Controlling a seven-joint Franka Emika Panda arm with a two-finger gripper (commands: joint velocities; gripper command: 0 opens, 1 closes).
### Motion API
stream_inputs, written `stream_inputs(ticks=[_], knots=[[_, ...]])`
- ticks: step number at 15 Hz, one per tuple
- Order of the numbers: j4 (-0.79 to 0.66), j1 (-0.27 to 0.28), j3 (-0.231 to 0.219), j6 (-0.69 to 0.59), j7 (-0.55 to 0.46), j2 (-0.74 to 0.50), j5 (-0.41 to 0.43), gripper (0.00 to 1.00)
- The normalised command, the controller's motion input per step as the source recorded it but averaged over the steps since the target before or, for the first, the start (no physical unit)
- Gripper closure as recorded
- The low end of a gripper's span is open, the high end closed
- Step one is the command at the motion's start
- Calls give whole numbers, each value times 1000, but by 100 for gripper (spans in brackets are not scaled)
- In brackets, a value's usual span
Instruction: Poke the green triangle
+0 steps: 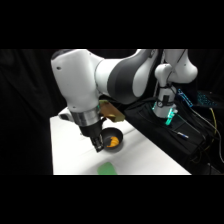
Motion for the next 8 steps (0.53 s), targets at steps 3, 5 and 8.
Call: stream_inputs(ticks=[3, 5, 8], knots=[[137, 56, -2, 257, -96, 278, -35, 97], [212, 31, 5, 198, -124, 286, -1, 97], [299, 4, 13, 116, -139, 337, 39, 97]])
